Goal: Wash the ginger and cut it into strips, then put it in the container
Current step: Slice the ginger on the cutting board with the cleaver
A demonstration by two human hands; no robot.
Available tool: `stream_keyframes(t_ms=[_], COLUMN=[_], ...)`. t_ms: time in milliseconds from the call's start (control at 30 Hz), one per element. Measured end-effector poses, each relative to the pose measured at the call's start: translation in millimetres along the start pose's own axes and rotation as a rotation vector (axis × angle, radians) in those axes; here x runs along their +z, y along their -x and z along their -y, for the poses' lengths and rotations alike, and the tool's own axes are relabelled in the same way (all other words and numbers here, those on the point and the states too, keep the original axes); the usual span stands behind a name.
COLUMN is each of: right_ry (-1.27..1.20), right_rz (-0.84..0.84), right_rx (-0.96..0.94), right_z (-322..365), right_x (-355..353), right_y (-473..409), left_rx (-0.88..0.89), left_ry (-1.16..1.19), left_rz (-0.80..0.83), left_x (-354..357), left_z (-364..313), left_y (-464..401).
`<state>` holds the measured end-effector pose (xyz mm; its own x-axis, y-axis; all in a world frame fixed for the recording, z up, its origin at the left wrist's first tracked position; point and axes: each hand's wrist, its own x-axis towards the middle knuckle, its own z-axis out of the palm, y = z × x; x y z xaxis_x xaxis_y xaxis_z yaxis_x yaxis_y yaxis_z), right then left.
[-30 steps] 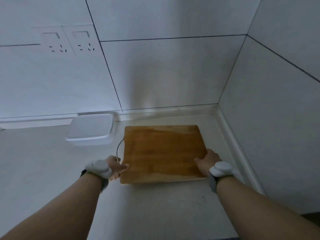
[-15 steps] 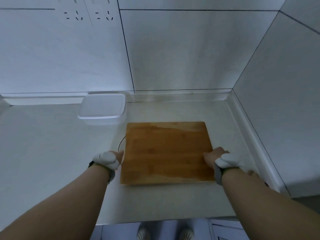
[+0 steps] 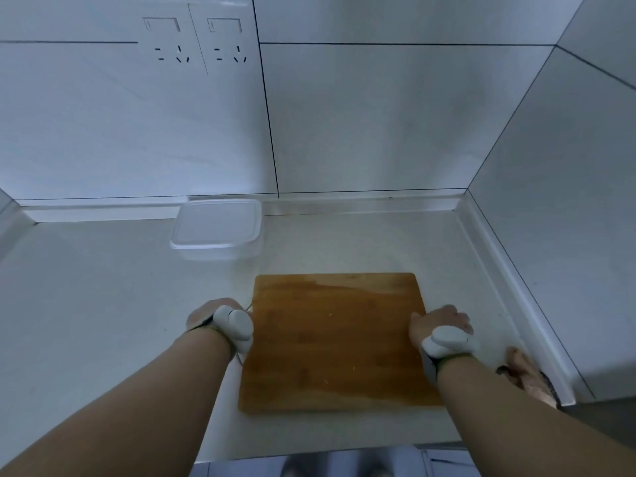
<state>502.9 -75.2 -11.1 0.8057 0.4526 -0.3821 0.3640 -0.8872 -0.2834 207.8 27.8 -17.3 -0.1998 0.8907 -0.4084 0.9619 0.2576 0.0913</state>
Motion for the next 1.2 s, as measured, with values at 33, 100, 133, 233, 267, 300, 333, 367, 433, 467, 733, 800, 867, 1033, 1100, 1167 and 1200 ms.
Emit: stream_keyframes(t_ms=[33,100,133,233,267,300,333,367,433,467,733,800,867,1033,1100,1167,1200], right_ry=[0.053,0.069,0.072,0.070,0.097,0.125,0.140,0.149,0.179,0.191,0.244,0.220,0.187,0.000,-0.036,0.004,0.012], right_rz=[-0.044,-0.035,0.005,0.156,0.204,0.240,0.262,0.277,0.302,0.319,0.392,0.329,0.259,0.217,0.178,0.102,0.066], right_rx=[-0.061,-0.241,-0.306,-0.453,-0.509,-0.568,-0.619,-0.665,-0.710,-0.726,-0.798,-0.837,-0.862,-0.918,-0.945,-0.982,-0.998], right_z=[4,14,21,31,33,34,35,34,35,36,46,55,68,103,116,131,139], right_x=[1,5,8,22,24,27,29,32,33,32,13,1,-16,-68,-89,-111,-123], right_y=[4,11,15,26,32,38,42,43,45,46,58,61,63,71,76,79,80], left_rx=[0.024,0.141,0.228,0.445,0.500,0.546,0.583,0.598,0.617,0.625,0.566,0.607,0.658,0.738,0.727,0.751,0.774], left_ry=[-0.024,-0.057,-0.085,0.017,0.071,0.091,0.076,0.050,0.009,-0.002,-0.090,-0.083,-0.083,-0.020,0.052,0.101,0.098], left_rz=[0.020,0.048,0.064,0.137,0.170,0.198,0.219,0.231,0.227,0.222,0.280,0.224,0.142,0.022,-0.030,-0.092,-0.128], left_x=[-4,-8,-7,10,17,21,23,26,29,30,7,-15,-42,-101,-124,-151,-165], left_z=[-6,-25,-36,-58,-61,-62,-63,-63,-63,-62,-67,-75,-85,-111,-118,-125,-128], left_y=[3,14,20,38,43,46,48,46,47,46,48,49,53,73,77,82,83])
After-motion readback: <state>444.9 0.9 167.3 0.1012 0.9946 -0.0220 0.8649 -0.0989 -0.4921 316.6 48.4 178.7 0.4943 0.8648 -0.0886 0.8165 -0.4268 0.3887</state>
